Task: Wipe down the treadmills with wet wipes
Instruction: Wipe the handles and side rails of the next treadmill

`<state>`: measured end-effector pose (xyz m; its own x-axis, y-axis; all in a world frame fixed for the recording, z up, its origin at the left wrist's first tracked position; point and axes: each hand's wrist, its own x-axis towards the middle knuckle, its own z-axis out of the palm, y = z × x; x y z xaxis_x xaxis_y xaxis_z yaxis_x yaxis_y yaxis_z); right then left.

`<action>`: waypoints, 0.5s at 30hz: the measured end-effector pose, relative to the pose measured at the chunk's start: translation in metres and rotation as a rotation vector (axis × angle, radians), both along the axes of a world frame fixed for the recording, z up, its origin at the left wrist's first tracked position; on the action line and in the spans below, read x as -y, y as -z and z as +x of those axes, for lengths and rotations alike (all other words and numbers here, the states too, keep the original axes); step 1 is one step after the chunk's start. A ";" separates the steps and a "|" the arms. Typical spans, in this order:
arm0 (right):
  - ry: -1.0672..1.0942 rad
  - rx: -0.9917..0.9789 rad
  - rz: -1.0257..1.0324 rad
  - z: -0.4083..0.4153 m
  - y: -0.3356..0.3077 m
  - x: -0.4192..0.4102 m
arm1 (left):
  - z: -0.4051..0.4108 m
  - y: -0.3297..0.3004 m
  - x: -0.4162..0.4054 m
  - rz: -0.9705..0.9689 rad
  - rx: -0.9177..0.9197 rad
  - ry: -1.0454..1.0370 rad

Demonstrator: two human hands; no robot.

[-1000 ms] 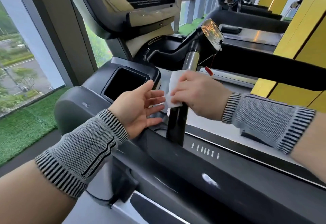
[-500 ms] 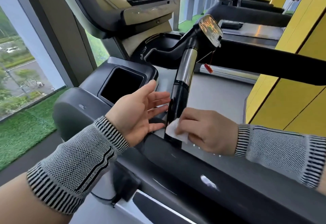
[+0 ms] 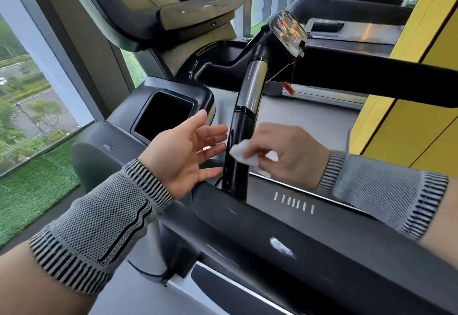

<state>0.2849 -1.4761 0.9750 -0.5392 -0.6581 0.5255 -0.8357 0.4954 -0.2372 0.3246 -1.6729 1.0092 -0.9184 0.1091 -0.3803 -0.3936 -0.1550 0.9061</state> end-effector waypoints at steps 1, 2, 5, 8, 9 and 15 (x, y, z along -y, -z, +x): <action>0.003 0.000 -0.016 -0.001 -0.001 0.000 | 0.001 0.000 0.000 0.000 0.004 0.001; -0.027 -0.017 0.021 0.003 0.001 0.000 | 0.001 0.000 0.001 0.001 0.006 0.002; -0.252 -0.033 0.269 0.025 0.014 0.004 | -0.001 0.001 0.001 0.003 0.010 -0.002; -0.151 -0.076 0.184 0.006 -0.001 0.004 | -0.001 0.000 0.000 -0.004 0.014 -0.002; -0.079 -0.099 0.099 -0.003 -0.007 0.003 | -0.001 0.001 0.000 -0.003 0.014 -0.004; -0.305 -0.267 0.355 0.013 0.009 0.013 | -0.004 -0.001 0.003 0.007 0.000 -0.050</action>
